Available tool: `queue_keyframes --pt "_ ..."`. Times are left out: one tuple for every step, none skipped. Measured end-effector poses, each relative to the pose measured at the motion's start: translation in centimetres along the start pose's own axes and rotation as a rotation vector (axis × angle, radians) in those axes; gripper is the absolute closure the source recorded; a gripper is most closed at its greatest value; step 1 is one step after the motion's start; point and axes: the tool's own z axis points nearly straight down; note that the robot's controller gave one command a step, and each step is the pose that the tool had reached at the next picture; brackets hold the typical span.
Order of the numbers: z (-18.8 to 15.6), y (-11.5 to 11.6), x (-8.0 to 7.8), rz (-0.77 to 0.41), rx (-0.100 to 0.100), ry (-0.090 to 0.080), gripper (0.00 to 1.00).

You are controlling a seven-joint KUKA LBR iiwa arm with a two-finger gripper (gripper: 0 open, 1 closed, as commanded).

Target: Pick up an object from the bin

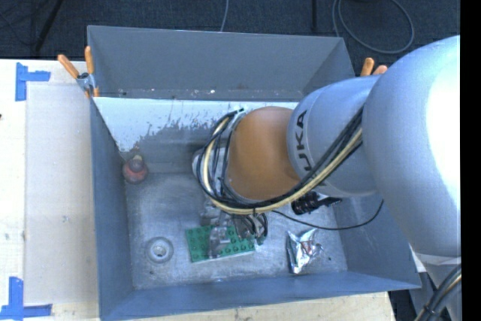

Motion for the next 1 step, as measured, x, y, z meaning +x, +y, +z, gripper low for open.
queue_keyframes --pt "-13.99 -0.4 -0.33 -0.186 0.005 -0.016 1.0"
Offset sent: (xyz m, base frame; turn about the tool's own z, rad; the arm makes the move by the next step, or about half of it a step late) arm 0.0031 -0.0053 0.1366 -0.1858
